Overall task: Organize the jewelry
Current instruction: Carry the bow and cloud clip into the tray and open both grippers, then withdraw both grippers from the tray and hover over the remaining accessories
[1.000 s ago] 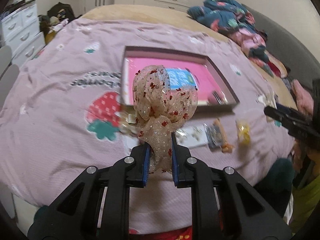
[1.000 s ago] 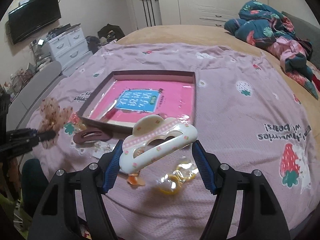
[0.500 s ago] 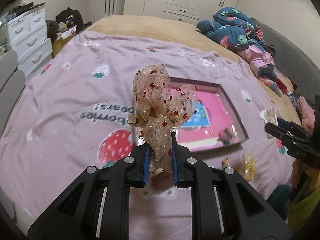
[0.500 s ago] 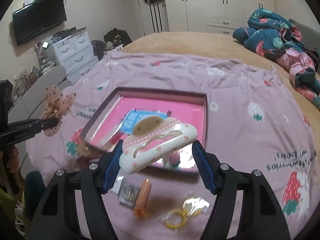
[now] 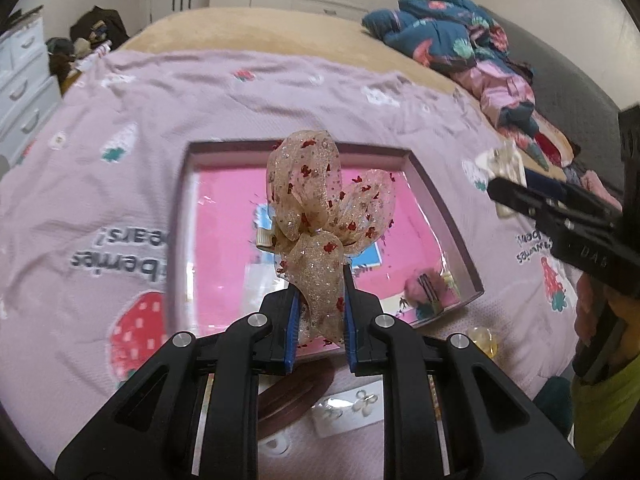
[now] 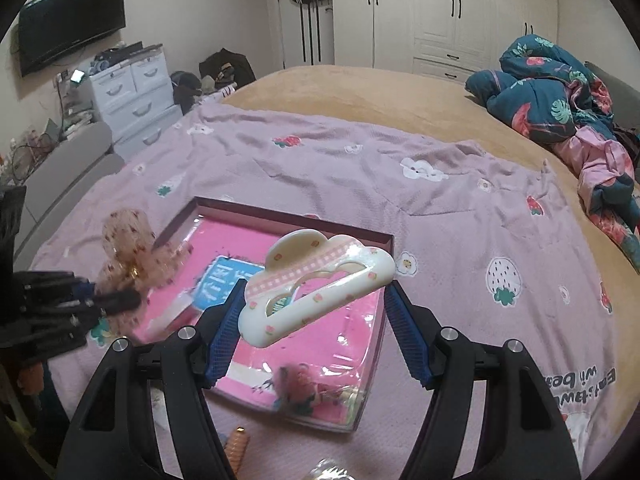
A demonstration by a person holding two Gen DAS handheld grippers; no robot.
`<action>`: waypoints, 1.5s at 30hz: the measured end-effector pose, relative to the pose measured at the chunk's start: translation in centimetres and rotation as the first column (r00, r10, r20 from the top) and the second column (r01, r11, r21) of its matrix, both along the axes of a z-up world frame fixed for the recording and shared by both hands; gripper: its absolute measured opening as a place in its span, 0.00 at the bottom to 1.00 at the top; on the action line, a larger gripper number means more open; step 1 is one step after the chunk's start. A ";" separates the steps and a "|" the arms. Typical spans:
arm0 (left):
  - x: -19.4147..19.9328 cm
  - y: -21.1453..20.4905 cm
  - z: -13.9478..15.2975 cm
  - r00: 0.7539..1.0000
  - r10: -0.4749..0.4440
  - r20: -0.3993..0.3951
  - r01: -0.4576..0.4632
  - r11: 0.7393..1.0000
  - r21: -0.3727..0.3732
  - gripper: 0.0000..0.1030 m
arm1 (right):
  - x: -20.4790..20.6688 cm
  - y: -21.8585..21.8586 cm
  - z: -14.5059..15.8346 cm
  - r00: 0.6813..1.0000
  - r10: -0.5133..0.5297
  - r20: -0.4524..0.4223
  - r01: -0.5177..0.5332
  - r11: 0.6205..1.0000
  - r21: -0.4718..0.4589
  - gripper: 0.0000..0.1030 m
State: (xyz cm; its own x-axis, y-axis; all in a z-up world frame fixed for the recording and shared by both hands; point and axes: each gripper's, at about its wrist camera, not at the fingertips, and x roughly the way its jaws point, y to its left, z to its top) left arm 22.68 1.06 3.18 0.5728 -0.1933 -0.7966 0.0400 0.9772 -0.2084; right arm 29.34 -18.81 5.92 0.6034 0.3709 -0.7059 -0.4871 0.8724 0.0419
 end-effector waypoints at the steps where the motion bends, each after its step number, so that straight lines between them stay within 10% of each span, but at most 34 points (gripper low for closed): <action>1: 0.3 -0.3 -0.5 1.000 -0.008 -0.013 0.008 1.000 -0.003 0.10 | 0.3 0.0 -0.3 1.000 0.002 -0.006 -0.002 1.000 0.000 0.65; 17: 2.6 -2.3 -5.9 0.985 -0.097 -0.143 0.098 0.995 0.003 0.16 | 2.6 0.8 -7.0 0.989 0.035 -0.146 -0.041 0.998 -0.040 0.65; 32: 1.0 -0.5 -4.2 0.992 -0.049 -0.117 0.048 0.999 -0.011 0.49 | 3.6 1.5 -10.5 0.973 0.034 -0.226 -0.047 0.998 -0.051 0.66; 45: -1.3 0.7 0.4 0.999 0.009 -0.034 -0.010 1.000 -0.008 0.62 | 0.4 -2.4 -5.7 0.983 -0.064 -0.175 0.080 0.993 0.088 0.83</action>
